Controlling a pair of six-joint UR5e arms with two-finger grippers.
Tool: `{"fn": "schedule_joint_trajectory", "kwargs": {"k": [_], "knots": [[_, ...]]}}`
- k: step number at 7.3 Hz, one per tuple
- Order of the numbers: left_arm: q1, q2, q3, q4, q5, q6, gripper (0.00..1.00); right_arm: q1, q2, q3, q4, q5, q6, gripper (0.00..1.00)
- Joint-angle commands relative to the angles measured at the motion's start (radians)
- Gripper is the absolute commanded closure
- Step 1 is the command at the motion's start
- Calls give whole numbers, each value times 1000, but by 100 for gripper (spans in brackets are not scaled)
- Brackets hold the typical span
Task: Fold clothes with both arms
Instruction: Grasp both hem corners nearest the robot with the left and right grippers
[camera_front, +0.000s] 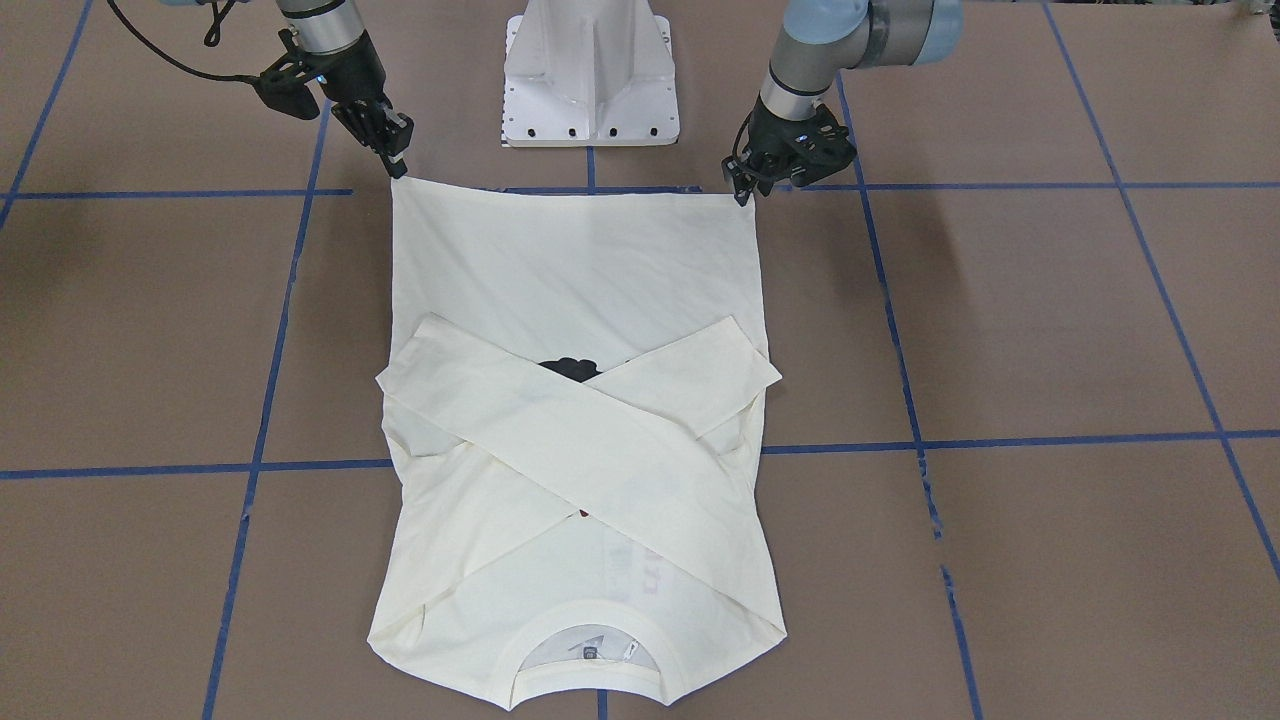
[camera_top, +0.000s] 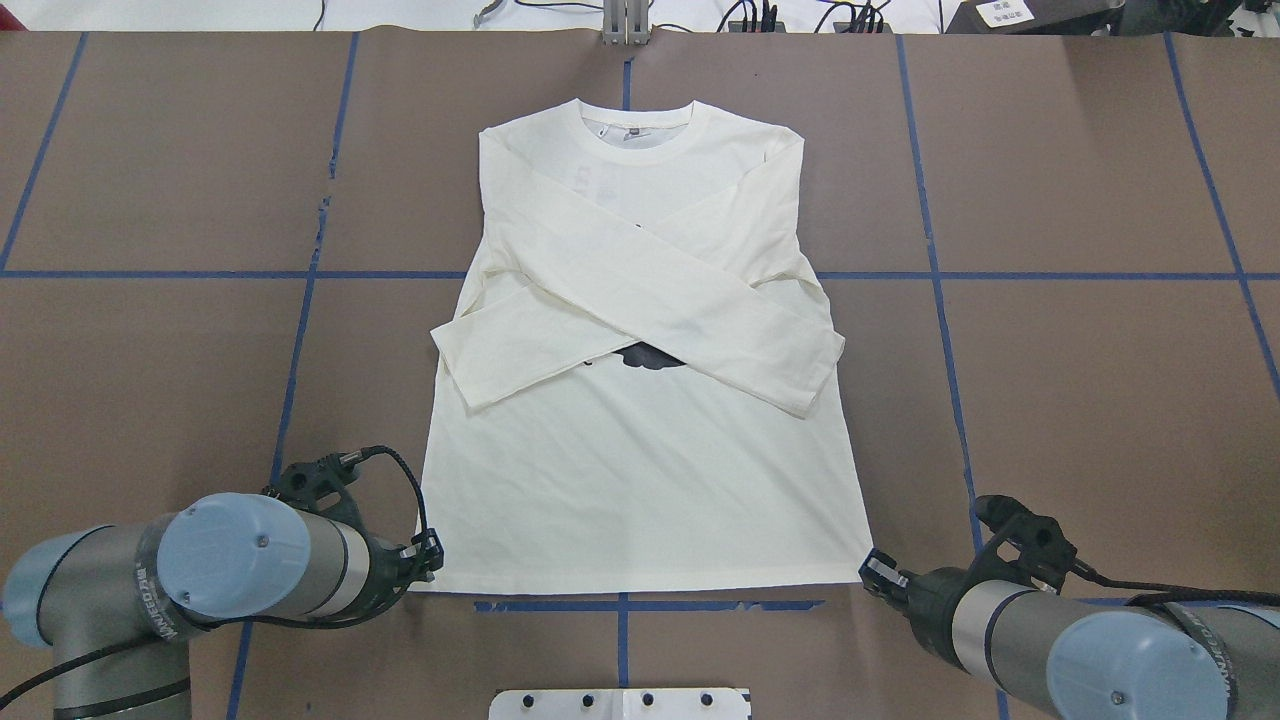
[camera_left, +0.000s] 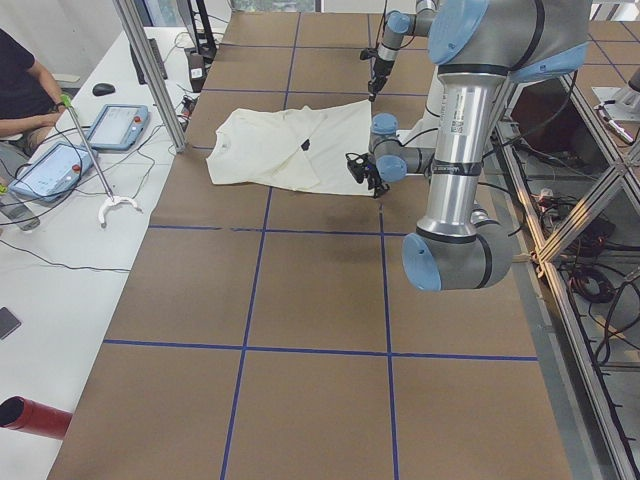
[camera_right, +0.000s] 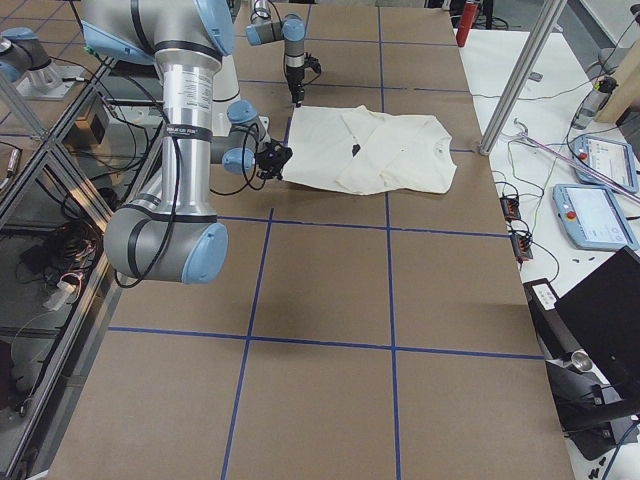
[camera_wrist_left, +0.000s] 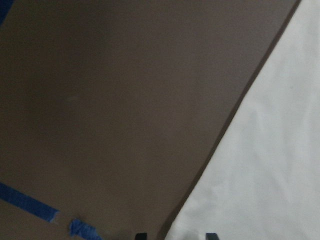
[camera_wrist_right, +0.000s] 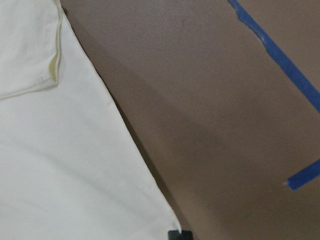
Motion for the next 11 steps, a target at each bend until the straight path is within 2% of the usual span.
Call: {"fn": "schedule_joint_trajectory", "kwargs": {"k": [1,2,4,6,8,11], "knots": [[1,-2,2,0,0,0,95,0,0,1,0,0,0,100],[1,-2,2,0,-1,1,100,0,0,1,0,0,-2,100],[-1,-8,-23,0,-6,4,100,0,0,1,0,0,-3,100],[-4,10,-104,30,-6,4,100,-15,0,17,0,0,-3,100],[51,83,-231,64,-6,-14,100,-105,-75,89,0,-8,-3,100],[114,88,-302,64,-3,-92,100,-175,-87,105,0,-41,-3,100]]}}
